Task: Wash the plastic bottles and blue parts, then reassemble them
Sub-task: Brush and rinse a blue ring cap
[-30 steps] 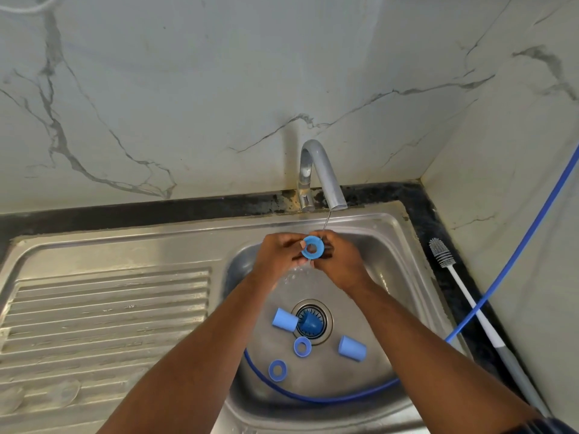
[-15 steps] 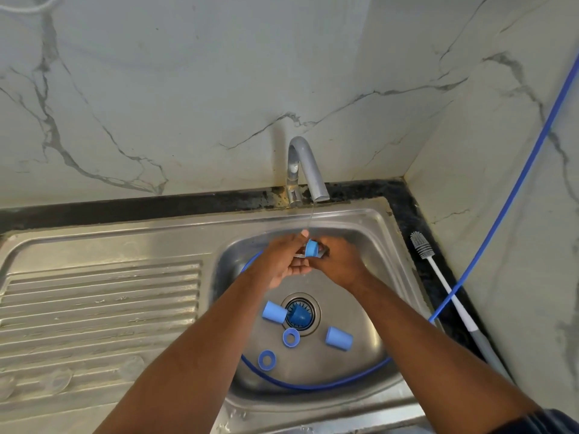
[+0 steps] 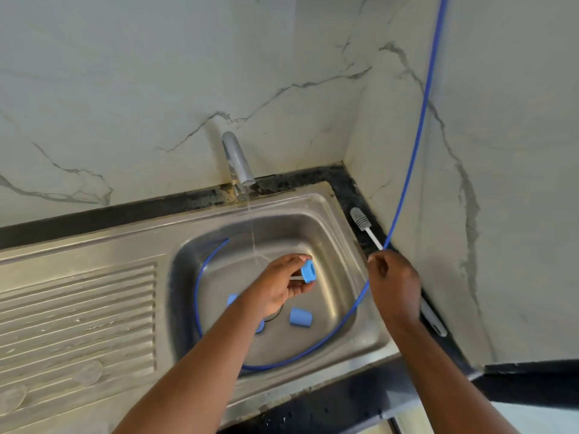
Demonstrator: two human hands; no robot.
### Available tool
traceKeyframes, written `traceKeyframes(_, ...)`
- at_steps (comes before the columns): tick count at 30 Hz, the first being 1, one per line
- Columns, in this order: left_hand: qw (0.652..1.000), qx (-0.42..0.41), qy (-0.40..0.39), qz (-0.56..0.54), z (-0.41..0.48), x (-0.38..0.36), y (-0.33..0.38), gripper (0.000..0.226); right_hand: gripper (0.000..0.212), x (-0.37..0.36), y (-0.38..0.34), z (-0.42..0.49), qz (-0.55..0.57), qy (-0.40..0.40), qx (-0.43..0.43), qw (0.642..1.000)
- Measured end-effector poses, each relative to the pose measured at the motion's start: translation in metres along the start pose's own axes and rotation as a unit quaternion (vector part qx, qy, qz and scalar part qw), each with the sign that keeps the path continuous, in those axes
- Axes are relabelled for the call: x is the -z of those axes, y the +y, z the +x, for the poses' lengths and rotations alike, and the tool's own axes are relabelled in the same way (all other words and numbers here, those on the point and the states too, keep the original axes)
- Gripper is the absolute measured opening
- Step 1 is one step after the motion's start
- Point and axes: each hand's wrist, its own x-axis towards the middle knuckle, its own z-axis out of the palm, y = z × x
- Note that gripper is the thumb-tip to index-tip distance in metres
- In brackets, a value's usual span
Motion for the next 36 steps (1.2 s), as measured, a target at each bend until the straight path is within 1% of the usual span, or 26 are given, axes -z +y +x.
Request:
traceKeyframes(1,1.0,0.001,-0.007,-0.001,0.001,-0.012,-0.003,0.03,0.008,0.005,0.011,0.001,-0.034,0.007,-0.005,0.999)
traceKeyframes(2,1.0,0.0,-0.015,0.002,0.001,-0.022,-0.005,0.028,0.012,0.007,0.022,0.002,-0.087,-0.002,-0.006,0.996)
traceKeyframes(4,0.999,-0.002,-0.031,0.012,0.0,-0.039,-0.011,0.024,0.026,0.008,0.039,0.004,-0.198,-0.052,-0.014,0.979)
traceKeyframes(6,0.999,-0.005,-0.04,0.014,-0.002,-0.05,-0.014,0.025,0.024,0.009,0.048,0.007,-0.267,-0.102,-0.023,0.958)
traceKeyframes(9,0.999,-0.003,-0.03,-0.027,-0.007,-0.055,-0.016,0.029,0.011,0.009,0.053,0.011,-0.307,-0.152,-0.024,0.939)
traceKeyframes(13,0.993,0.019,-0.005,-0.113,-0.02,-0.046,-0.015,0.031,0.01,0.006,0.059,0.011,-0.33,-0.17,-0.023,0.928)
traceKeyframes(16,0.989,0.019,0.011,-0.144,-0.027,-0.031,-0.011,0.033,0.017,0.015,0.053,0.006,-0.308,-0.169,-0.042,0.935)
traceKeyframes(20,0.981,0.033,0.027,-0.19,-0.027,-0.024,-0.009,0.036,0.021,0.039,0.035,-0.018,-0.219,-0.157,-0.116,0.956)
traceKeyframes(21,0.983,0.041,0.026,-0.179,-0.026,-0.027,-0.01,0.037,0.022,0.046,0.028,-0.026,-0.19,-0.162,-0.139,0.958)
traceKeyframes(24,0.994,0.05,0.011,-0.099,-0.024,-0.045,-0.018,0.037,0.024,0.066,0.01,-0.052,-0.117,-0.149,-0.209,0.96)
traceKeyframes(28,0.997,0.055,-0.019,-0.046,-0.026,-0.067,-0.028,0.043,0.019,0.091,-0.005,-0.092,-0.062,-0.125,-0.258,0.956)
traceKeyframes(30,0.997,0.054,-0.022,-0.044,-0.026,-0.071,-0.027,0.047,0.013,0.1,-0.007,-0.113,-0.037,-0.118,-0.248,0.961)
traceKeyframes(33,0.998,0.033,-0.003,-0.058,-0.024,-0.066,-0.02,0.045,0.016,0.101,-0.006,-0.142,-0.033,-0.143,-0.155,0.977)
traceKeyframes(36,0.998,0.004,0.017,-0.063,-0.026,-0.053,-0.007,0.046,0.024,0.091,-0.019,-0.157,-0.029,-0.197,-0.065,0.978)
